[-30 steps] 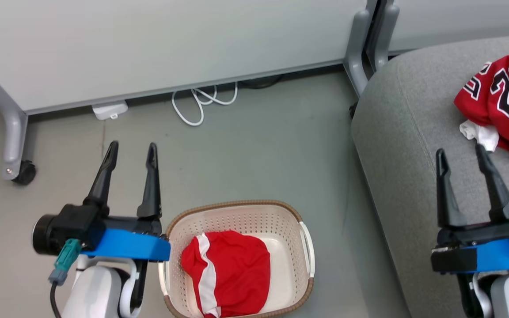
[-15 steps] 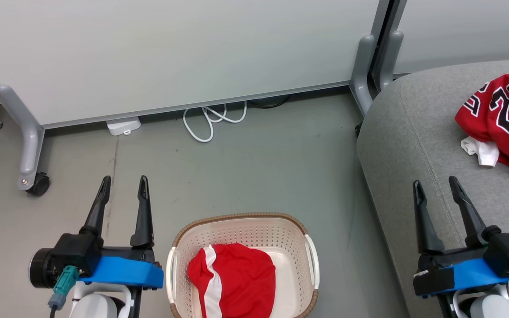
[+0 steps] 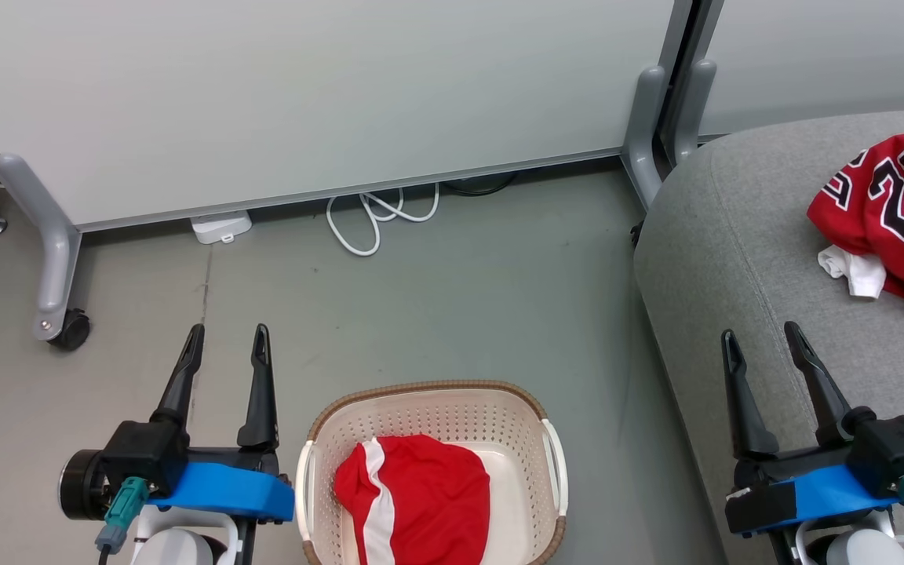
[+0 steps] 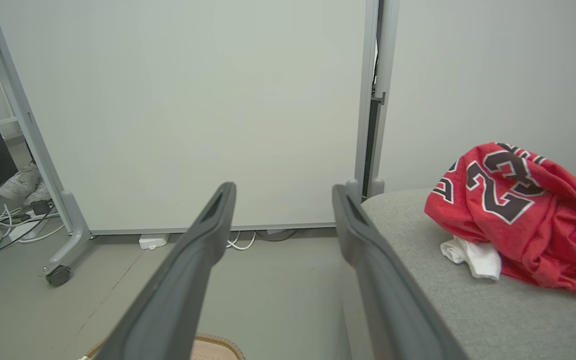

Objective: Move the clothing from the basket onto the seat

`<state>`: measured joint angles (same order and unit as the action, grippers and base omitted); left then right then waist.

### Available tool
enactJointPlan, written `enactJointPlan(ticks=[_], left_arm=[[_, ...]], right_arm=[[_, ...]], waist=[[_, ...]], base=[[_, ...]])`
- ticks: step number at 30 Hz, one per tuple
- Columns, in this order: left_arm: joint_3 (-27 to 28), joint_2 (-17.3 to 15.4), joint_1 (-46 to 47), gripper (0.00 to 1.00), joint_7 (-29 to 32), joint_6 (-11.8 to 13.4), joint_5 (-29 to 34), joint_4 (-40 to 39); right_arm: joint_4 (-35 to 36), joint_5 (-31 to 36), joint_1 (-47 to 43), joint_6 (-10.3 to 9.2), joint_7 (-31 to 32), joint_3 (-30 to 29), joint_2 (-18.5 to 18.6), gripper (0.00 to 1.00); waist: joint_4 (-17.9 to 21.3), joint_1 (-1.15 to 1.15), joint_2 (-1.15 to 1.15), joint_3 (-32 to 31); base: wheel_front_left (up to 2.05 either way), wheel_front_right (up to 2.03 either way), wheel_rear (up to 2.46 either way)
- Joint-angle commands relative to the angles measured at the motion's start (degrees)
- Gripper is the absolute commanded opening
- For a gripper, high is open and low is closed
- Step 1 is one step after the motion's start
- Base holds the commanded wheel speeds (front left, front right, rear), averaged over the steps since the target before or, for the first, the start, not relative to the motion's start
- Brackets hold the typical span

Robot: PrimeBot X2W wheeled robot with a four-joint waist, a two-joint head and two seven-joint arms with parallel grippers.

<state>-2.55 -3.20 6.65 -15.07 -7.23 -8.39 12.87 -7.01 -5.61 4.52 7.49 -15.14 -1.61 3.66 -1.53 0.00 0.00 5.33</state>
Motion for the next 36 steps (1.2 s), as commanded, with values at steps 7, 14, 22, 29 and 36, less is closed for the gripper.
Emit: enactJointPlan(ticks=[7, 14, 22, 29, 36], left_arm=[[-0.6, 0.2, 0.4, 1.0, -0.2, -0.3, 0.0, 0.8], [-5.8, -1.9, 4.0, 1.0, -0.2, -0.3, -1.4, 4.3], [-14.3, -6.0, 12.8, 1.0, -0.1, -0.3, -4.0, 11.3], [-23.1, -8.9, 21.0, 1.0, -0.2, -0.3, -6.0, 17.8], [-33.6, -11.8, 29.4, 1.0, -0.2, -0.3, -8.9, 26.2]], right_arm=[[-0.2, 0.4, -0.3, 0.01, 0.0, 0.3, 0.3, 1.0], [0.3, 0.3, 1.8, 0.01, 0.0, 0.9, 0.5, 1.0], [1.7, 0.1, 5.8, 0.01, 0.0, 2.0, 1.0, 1.0], [3.2, -0.1, 10.4, 0.01, 0.0, 2.5, 1.0, 1.0], [4.7, -0.4, 15.4, 0.01, 0.0, 3.3, 0.5, 1.0]], waist=[[-0.3, 0.0, 0.0, 0.0], [0.3, 0.0, 0.0, 1.6], [2.9, 0.0, 0.0, 7.2], [5.4, 0.0, 0.0, 13.6], [8.5, 0.0, 0.0, 20.8]], base=[[0.0, 0.0, 0.0], [0.0, 0.0, 0.0], [0.0, 0.0, 0.0], [0.0, 0.0, 0.0], [0.0, 0.0, 0.0]])
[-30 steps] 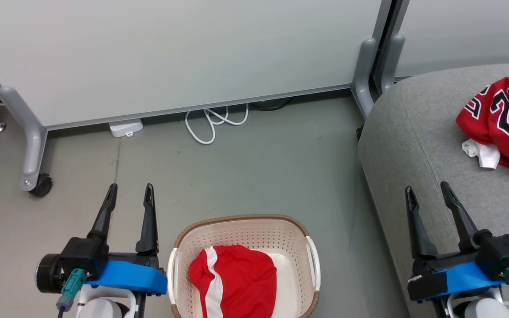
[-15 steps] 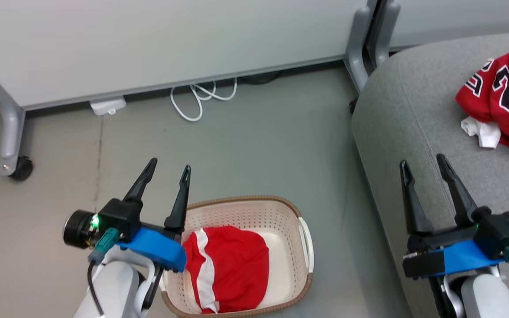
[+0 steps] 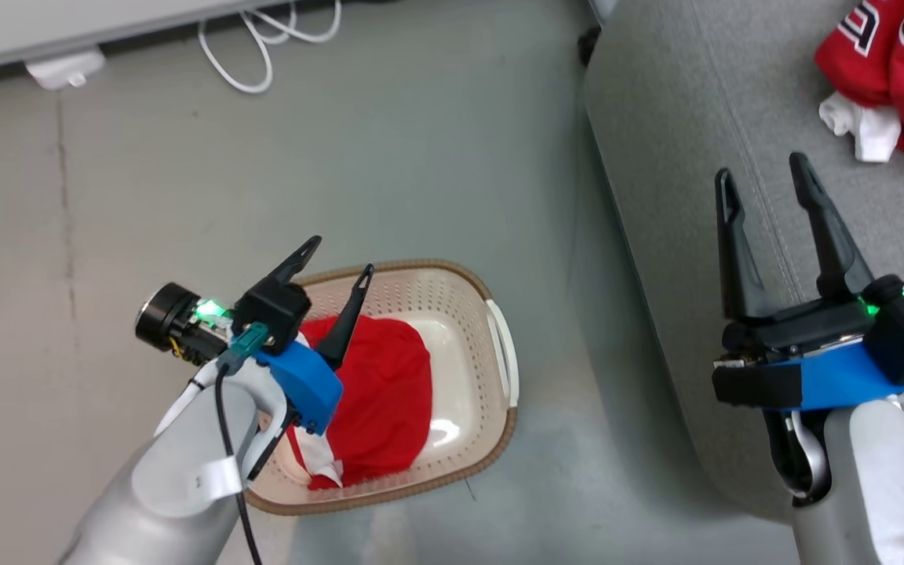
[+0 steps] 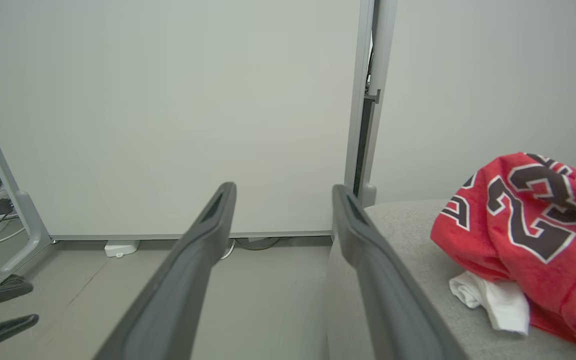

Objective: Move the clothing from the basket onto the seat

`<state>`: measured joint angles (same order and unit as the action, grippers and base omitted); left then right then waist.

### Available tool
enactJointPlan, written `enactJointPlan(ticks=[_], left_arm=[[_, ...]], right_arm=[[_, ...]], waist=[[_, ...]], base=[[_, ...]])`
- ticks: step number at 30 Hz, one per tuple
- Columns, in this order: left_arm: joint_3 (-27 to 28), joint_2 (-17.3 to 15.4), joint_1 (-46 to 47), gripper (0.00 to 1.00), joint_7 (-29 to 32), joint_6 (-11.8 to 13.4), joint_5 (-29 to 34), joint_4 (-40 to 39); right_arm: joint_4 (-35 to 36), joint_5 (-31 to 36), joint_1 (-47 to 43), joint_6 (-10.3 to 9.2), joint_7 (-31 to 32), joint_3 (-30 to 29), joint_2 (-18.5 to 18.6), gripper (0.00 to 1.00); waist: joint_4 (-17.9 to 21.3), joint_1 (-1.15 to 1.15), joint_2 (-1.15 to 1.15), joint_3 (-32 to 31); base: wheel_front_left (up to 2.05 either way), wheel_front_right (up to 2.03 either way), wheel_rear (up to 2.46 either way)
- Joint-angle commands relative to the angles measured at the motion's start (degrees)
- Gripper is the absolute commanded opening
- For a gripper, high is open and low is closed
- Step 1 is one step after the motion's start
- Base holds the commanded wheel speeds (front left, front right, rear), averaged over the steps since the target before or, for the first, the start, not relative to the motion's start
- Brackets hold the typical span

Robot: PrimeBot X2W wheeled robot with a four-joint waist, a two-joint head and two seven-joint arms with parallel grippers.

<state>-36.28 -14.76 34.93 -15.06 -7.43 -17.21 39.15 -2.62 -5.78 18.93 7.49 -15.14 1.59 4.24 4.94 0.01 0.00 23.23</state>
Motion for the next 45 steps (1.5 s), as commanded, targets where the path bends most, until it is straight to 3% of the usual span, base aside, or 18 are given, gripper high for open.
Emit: enactJointPlan(ticks=[1, 10, 20, 34, 45], left_arm=[[-1.7, -0.4, 2.1, 1.0, -0.2, -0.1, -0.6, 1.4], [-18.8, -1.3, 12.3, 1.0, 2.3, 0.0, -4.4, 13.5], [-34.4, -0.7, 18.5, 1.0, 11.0, 0.0, -8.1, 21.8], [-37.2, -1.2, 23.0, 1.0, 19.2, -0.1, -6.5, 26.5], [-37.2, -2.5, 27.1, 1.0, 20.6, -0.1, -6.6, 29.4]], right_arm=[[0.4, -0.2, 1.4, 0.01, 0.0, 0.0, -0.1, 1.0], [2.5, -0.2, 6.1, 0.01, 0.0, 1.0, -0.6, 1.0], [4.4, 0.1, 10.3, 0.01, 0.0, 0.9, -0.8, 1.0], [9.6, 0.7, 13.3, 0.01, 0.0, 1.9, -0.9, 1.0], [15.0, 1.8, 12.1, 0.01, 0.0, 1.7, -1.2, 1.0]], waist=[[2.2, -0.01, 0.0, 3.6], [4.8, -0.01, 0.0, 13.5], [6.5, -0.01, 0.0, 21.5], [8.0, -0.01, 0.0, 32.4], [8.5, -0.01, 0.0, 38.5]], base=[[0.0, 0.0, 0.0], [0.0, 0.0, 0.0], [0.0, 0.0, 0.0], [0.0, 0.0, 0.0], [0.0, 0.0, 0.0]])
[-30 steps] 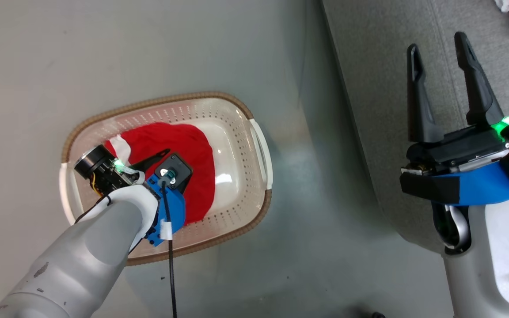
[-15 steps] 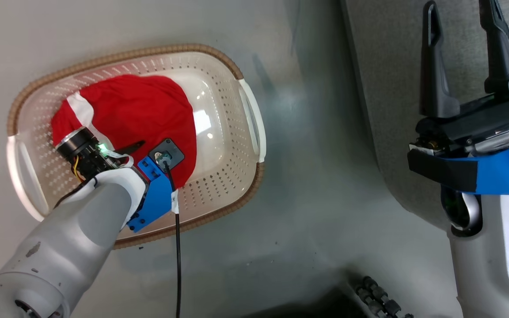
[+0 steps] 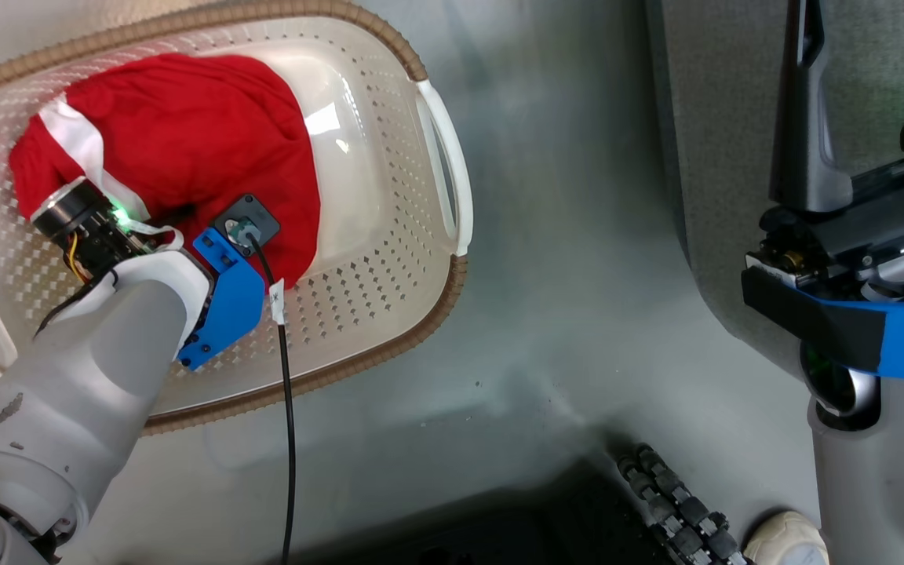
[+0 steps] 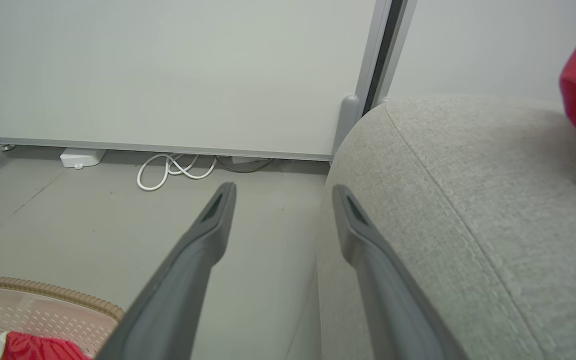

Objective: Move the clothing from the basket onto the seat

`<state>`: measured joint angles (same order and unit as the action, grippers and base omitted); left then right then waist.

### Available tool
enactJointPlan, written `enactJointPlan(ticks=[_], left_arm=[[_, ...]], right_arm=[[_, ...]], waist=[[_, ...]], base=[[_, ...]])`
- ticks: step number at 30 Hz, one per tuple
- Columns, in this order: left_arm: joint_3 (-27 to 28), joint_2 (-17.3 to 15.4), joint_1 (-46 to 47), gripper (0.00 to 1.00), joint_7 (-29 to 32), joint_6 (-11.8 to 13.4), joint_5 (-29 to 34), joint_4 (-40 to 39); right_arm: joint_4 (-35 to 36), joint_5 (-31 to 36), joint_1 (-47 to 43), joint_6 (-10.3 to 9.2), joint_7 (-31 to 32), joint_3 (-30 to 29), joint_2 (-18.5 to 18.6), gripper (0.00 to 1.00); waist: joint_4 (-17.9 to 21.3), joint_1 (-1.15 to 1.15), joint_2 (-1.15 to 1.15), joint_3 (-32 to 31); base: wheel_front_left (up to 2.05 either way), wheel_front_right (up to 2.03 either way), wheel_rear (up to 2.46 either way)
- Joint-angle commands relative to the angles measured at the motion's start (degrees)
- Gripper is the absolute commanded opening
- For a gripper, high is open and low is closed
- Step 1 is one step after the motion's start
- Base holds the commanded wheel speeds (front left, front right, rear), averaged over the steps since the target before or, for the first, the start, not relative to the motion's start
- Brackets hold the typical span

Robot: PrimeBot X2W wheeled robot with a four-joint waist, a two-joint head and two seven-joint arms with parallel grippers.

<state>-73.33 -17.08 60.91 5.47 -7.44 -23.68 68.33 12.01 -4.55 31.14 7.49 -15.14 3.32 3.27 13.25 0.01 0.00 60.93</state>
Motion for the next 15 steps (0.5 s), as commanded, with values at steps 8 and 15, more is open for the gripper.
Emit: enactJointPlan(ticks=[8, 15], left_arm=[[-0.2, 0.4, 0.1, 0.0, 2.5, -0.1, -0.2, 1.3], [-0.2, 1.2, -0.7, 0.0, 2.1, -0.1, 0.4, -0.4]], right_arm=[[2.0, 0.8, -0.4, 0.01, 0.0, -0.2, -0.4, 1.0], [1.1, 0.9, 0.2, 0.01, 0.0, -0.8, -0.5, 1.0]], waist=[[0.9, -0.01, 0.0, 1.4], [0.2, -0.01, 0.0, 0.4]], base=[[0.0, 0.0, 0.0], [0.0, 0.0, 0.0]])
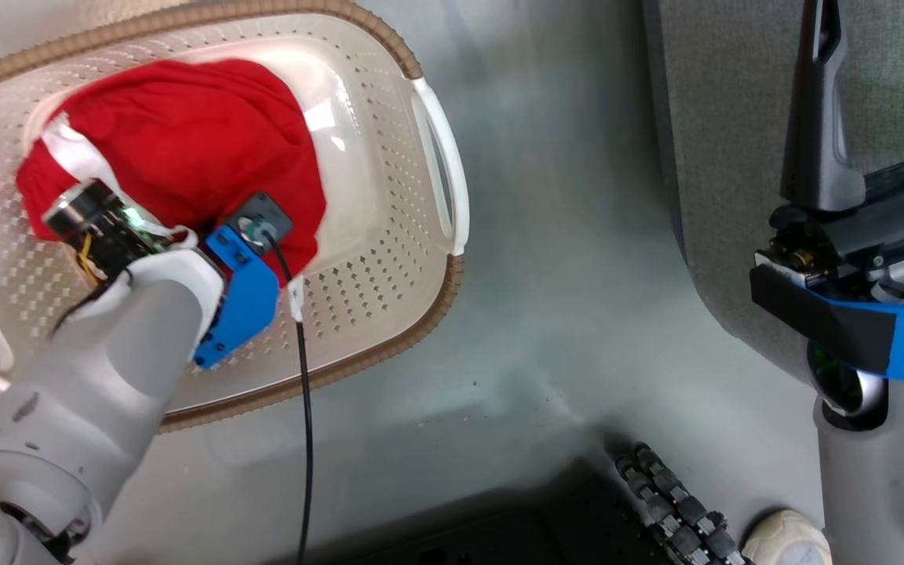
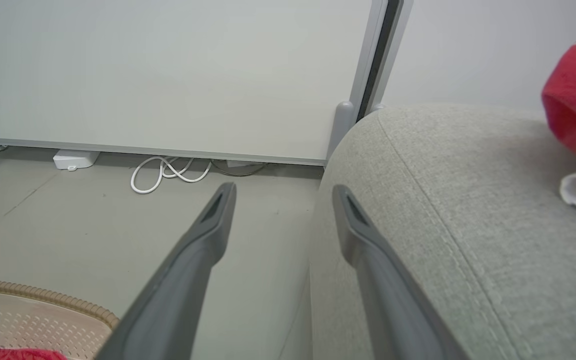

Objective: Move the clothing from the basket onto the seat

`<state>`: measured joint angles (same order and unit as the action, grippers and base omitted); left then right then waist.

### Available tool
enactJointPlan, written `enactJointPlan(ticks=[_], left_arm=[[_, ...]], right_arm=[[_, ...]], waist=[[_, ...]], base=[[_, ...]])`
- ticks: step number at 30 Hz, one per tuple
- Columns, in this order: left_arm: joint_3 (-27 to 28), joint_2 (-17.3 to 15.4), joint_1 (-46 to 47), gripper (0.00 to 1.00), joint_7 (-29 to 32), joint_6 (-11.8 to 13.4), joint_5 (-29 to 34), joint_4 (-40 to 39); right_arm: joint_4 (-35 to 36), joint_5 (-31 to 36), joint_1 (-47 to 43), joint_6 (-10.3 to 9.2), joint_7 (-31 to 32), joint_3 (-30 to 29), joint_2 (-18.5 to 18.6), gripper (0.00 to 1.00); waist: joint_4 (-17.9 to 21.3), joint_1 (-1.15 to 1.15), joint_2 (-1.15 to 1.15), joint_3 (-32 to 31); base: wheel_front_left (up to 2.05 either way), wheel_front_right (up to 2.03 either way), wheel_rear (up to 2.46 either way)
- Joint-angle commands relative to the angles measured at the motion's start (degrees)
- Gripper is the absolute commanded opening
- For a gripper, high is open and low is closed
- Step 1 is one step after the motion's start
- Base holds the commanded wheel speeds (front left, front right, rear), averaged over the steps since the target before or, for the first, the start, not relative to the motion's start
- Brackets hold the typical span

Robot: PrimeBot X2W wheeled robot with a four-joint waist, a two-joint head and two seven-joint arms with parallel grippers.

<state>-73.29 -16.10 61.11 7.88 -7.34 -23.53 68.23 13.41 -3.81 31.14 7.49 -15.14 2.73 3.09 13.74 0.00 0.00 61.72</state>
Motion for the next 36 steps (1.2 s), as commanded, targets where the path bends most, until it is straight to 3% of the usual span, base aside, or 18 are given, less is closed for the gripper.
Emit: enactJointPlan(ticks=[1, 10, 23, 36], left_arm=[[-0.2, 0.4, -0.9, 0.0, -0.6, -0.2, 0.2, -0.7], [-0.2, 2.8, -1.0, 0.0, -7.8, -0.1, -2.1, -2.8], [0.2, 6.6, -2.3, 0.0, -19.9, -0.1, -11.0, -2.0], [3.6, 6.7, -4.4, 0.0, -23.1, -0.1, -15.5, -5.8]], right_arm=[[-0.4, 0.0, 0.4, 0.01, 0.0, -0.3, -0.3, 1.0], [-2.1, 0.1, 0.7, 0.01, 0.0, -0.9, -0.3, 1.0], [-6.8, 0.0, -2.7, 0.01, 0.0, -2.3, 0.6, 1.0], [-11.1, -0.5, -9.5, 0.01, 0.0, -4.3, 1.6, 1.0]], waist=[[-0.5, 0.0, 0.0, -0.8], [-2.8, 0.0, 0.0, -5.9], [-7.6, 0.0, 0.0, -19.9], [-10.8, 0.0, 0.0, -33.6]], base=[[0.0, 0.0, 0.0], [0.0, 0.0, 0.0], [0.0, 0.0, 0.0], [0.0, 0.0, 0.0]])
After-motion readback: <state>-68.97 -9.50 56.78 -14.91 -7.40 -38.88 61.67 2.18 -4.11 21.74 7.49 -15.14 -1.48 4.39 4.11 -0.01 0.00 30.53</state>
